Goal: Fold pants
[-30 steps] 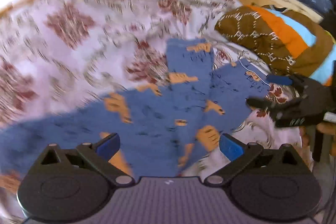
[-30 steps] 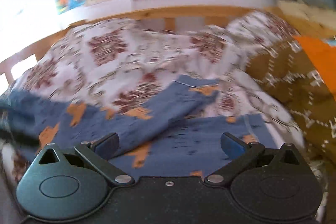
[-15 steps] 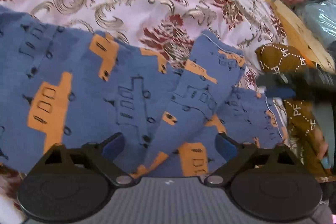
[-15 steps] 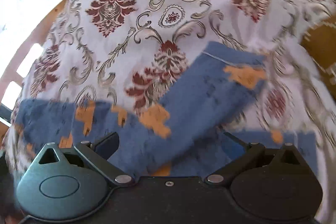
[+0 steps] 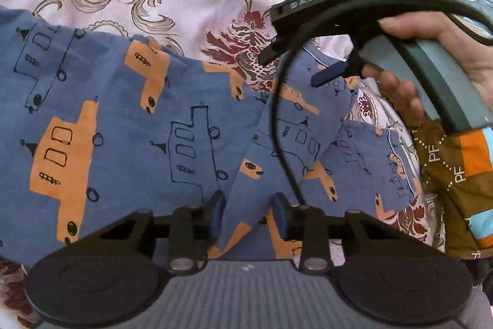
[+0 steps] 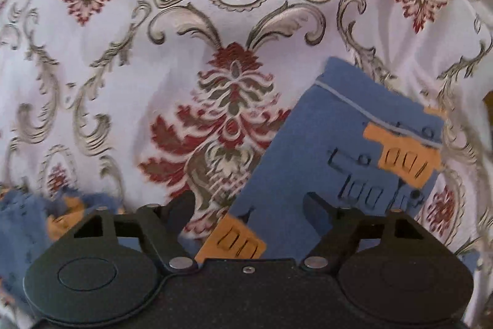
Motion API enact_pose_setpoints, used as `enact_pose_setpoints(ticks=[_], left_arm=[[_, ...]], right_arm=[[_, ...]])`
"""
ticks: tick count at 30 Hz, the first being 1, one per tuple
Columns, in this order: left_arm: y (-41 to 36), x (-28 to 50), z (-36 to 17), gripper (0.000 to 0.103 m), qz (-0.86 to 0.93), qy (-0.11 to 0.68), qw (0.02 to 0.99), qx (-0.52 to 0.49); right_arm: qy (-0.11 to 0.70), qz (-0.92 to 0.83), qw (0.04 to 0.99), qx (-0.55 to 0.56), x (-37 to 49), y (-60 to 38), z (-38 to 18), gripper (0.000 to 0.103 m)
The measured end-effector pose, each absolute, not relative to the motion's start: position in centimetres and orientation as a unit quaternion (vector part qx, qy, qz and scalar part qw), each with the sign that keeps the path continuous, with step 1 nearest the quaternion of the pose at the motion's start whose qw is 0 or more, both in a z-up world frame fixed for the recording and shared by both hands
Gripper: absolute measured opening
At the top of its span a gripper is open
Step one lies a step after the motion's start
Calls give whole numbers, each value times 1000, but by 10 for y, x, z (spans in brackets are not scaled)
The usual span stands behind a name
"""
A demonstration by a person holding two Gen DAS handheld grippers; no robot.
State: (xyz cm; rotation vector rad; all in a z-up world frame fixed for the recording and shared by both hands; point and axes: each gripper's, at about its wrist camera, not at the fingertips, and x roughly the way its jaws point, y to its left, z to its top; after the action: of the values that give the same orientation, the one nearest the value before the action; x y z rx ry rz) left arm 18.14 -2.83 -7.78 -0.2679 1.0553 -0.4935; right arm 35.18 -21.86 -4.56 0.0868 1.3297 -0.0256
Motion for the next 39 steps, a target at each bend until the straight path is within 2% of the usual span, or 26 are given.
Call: enact_pose_setpoints(ticks=[2,4,10,12,14,16,22,31,35,39], left_arm=[[-28,182,-78,30,-234,497,826,-129],[-27,182,-78,25,-237,497,825,-127],[-29,182,-80,15,-241,497,824,-122],[-29,182,-80,12,-241,498,824,-121],[-30,182,-81,9,-241,498,825,-118],[-30,182,-81,6,-241,498,825,-116],[-32,178,-79,3,-244,489,831,-101],[-40,163,-66,2,-270,453,848,-49],[-50,148,-54,2,-290,425,857,14],[-72,131,-48,2,-313,386,859,124]], right_arm=[[617,-24,786,28,358,-216,-48,63],[620,-38,783,18,364,-214,-52,56],[622,-67,780,-2,381,-208,-60,53],[624,-73,778,-7,385,-208,-63,42],[621,-83,780,-13,386,-207,-65,9],[614,-84,785,-1,383,-213,-64,3],[554,-74,826,68,343,-251,-31,1],[396,-54,896,194,224,-312,33,1],[348,-68,905,237,160,-338,36,1],[330,-95,892,294,104,-359,8,1]])
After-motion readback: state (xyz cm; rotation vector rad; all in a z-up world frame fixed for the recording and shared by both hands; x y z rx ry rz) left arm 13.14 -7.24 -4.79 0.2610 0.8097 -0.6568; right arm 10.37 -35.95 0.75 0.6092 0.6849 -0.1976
